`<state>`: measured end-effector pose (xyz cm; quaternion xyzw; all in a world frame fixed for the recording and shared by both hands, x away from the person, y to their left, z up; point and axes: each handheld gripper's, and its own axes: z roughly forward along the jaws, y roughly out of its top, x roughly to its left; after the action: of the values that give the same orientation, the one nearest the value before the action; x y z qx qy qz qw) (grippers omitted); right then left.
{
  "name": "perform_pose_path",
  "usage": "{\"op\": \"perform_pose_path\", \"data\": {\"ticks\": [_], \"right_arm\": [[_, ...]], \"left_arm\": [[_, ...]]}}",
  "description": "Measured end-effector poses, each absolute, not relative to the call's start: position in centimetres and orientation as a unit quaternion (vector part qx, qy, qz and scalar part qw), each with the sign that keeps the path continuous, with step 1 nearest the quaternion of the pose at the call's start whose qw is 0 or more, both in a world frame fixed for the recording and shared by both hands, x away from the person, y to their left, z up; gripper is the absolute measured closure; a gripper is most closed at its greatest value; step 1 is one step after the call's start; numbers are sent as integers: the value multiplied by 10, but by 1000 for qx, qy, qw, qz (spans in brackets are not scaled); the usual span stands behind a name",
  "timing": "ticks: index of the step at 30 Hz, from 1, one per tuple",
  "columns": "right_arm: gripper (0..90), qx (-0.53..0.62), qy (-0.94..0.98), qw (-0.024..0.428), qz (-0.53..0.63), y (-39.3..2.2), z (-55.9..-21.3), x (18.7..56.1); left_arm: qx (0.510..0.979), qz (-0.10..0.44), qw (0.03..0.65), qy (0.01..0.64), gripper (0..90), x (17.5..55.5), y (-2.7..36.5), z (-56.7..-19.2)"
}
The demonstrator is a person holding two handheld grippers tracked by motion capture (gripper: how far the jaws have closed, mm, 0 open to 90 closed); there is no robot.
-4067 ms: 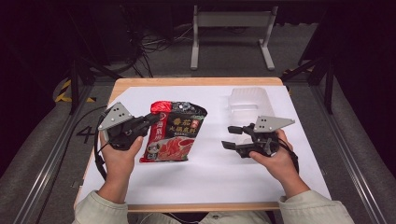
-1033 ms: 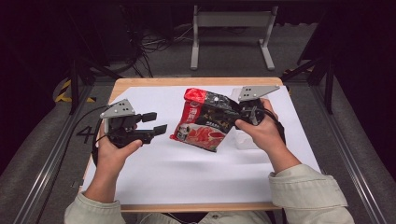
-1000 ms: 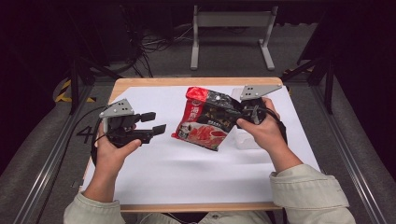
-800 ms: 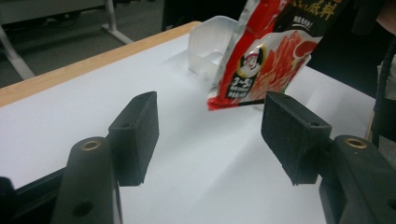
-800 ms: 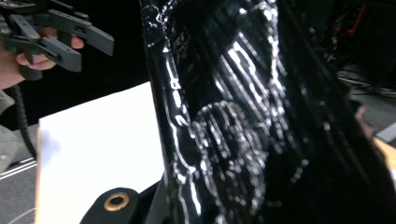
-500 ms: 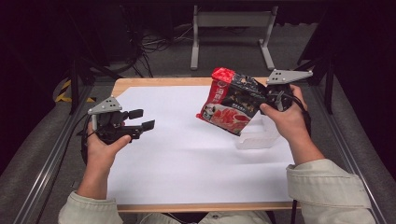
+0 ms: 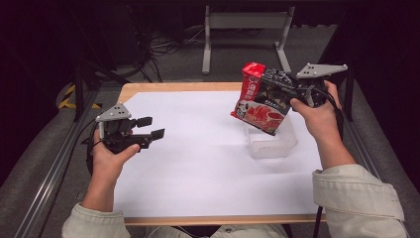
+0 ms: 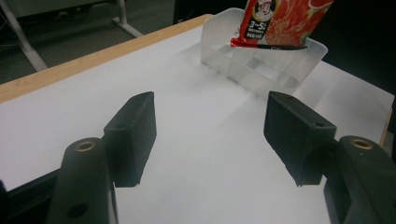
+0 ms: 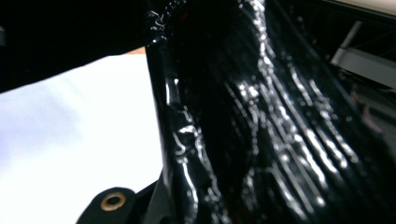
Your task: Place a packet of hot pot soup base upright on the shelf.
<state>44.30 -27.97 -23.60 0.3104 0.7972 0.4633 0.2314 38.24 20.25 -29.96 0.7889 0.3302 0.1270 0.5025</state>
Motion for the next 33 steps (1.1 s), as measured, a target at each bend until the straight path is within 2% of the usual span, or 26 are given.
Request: {"op": "perform_pose_path", "data": {"ticks": [12,23,33], "right_arm": [[827,325,797,279,426,-291,-241,453],[827,335,795,285,417,-299,-243,456],[826,336,805,267,410,-303,-254,457]], "left_arm": [[787,125,503,334,357,382,203,-301],[789,123,502,331,355,383,203,-302],[792,121,501,328,354,383,202,-303]]}}
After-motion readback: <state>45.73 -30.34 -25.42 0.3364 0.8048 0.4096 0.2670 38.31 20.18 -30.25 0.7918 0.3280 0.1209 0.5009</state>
